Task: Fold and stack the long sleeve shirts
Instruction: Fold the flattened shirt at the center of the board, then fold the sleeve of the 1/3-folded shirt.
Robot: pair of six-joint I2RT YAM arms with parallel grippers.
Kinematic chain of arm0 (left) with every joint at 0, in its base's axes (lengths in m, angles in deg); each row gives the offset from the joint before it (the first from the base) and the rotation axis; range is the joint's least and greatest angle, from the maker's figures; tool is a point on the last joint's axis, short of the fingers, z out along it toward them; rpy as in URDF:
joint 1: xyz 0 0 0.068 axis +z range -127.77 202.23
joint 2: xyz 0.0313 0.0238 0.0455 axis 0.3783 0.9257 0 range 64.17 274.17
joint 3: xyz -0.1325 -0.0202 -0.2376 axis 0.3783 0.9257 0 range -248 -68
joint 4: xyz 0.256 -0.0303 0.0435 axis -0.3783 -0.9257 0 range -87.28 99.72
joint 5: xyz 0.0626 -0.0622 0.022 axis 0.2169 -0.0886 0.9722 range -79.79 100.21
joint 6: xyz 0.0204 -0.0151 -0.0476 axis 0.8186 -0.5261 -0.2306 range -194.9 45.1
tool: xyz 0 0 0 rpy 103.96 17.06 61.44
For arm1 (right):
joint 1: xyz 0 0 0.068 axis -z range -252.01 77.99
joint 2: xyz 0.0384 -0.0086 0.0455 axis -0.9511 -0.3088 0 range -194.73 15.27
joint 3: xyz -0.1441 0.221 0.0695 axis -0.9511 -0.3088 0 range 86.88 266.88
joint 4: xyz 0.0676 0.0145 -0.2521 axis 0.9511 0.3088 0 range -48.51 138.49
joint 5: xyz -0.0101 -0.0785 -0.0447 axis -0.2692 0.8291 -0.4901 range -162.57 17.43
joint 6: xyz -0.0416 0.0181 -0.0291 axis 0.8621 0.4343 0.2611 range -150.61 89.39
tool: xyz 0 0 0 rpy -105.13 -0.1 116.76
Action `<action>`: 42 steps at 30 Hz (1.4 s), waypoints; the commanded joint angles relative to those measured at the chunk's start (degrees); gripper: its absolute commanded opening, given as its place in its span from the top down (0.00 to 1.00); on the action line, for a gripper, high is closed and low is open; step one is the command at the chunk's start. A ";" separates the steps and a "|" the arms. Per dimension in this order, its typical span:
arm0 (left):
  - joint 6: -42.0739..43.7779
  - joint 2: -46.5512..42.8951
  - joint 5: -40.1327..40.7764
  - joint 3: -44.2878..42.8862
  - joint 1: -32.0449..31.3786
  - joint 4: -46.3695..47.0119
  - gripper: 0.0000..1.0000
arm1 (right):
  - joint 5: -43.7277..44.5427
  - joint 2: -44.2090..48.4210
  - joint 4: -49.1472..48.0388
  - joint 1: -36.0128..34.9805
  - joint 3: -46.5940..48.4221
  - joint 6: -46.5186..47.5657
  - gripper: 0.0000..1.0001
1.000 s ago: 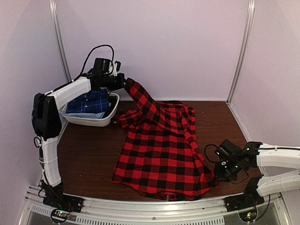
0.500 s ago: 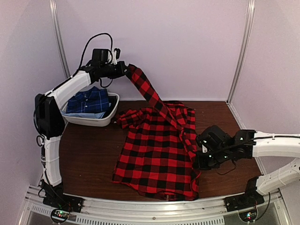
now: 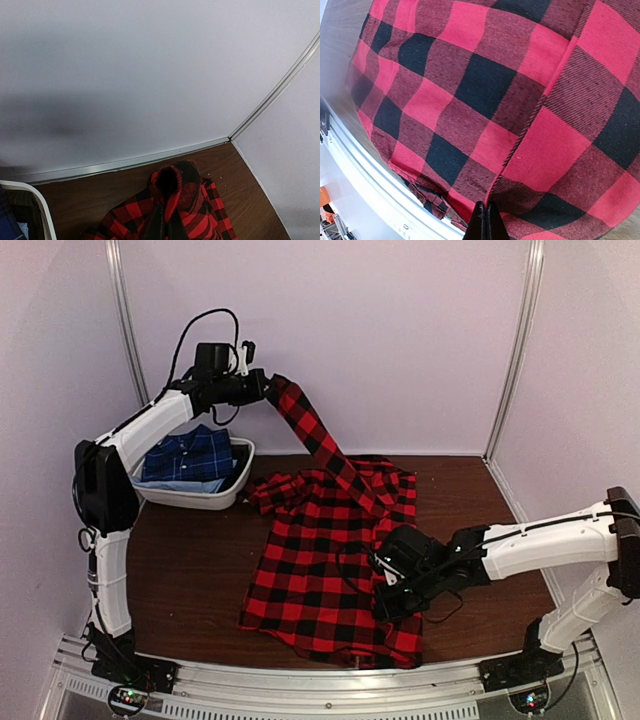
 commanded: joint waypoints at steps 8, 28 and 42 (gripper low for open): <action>1.71 -1.51 -0.54 -2.10 0.67 1.45 1.00 | -3.22 -1.40 -5.34 -0.30 -0.05 1.50 1.00; 1.90 -14.44 -1.38 26.89 -0.99 4.62 1.00 | 5.04 0.36 -10.07 24.88 11.50 12.59 0.50; 3.32 -19.67 -1.57 32.78 -6.13 2.68 1.00 | -3.83 -27.26 -19.91 39.90 32.91 16.84 0.63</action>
